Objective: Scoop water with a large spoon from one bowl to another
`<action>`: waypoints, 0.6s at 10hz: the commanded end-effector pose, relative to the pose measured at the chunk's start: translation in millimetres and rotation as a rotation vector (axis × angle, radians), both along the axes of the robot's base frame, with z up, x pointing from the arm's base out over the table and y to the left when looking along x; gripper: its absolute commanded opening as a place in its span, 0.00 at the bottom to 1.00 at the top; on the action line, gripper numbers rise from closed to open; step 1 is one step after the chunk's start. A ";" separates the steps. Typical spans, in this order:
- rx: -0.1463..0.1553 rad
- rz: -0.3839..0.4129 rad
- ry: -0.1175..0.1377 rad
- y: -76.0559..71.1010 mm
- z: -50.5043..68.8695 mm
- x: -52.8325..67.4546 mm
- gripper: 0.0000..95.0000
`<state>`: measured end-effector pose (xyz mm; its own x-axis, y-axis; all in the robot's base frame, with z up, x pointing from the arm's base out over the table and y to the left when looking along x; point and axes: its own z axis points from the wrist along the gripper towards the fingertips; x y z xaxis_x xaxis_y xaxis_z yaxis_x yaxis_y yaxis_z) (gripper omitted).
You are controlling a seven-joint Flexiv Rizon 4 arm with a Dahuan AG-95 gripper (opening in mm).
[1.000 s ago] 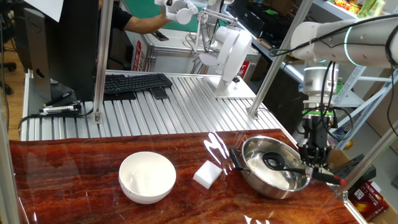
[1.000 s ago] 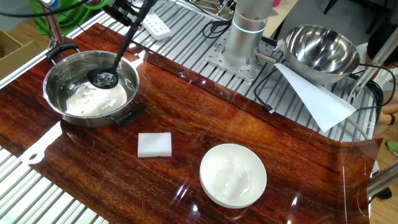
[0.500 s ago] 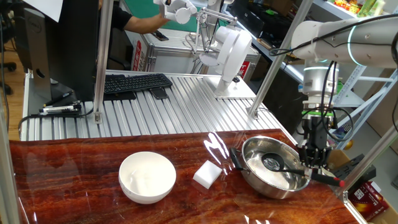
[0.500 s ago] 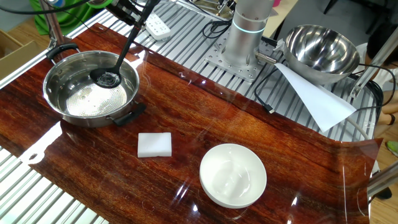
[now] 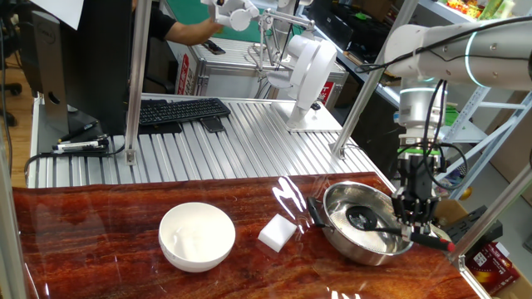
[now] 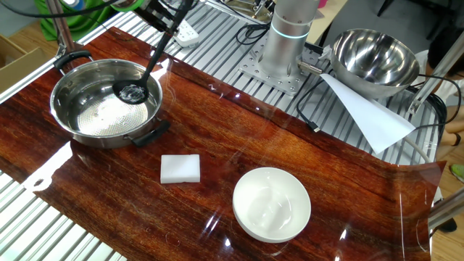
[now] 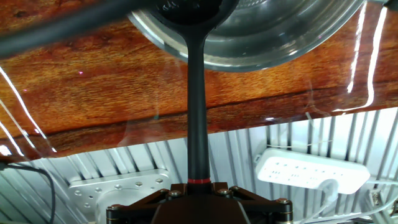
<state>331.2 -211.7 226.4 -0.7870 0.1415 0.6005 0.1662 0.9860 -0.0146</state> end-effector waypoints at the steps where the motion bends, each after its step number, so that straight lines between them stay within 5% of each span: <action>1: 0.010 0.000 0.004 0.0 0.0 2.8 0.00; 6: 0.018 0.003 -0.001 -0.7 0.6 5.4 0.00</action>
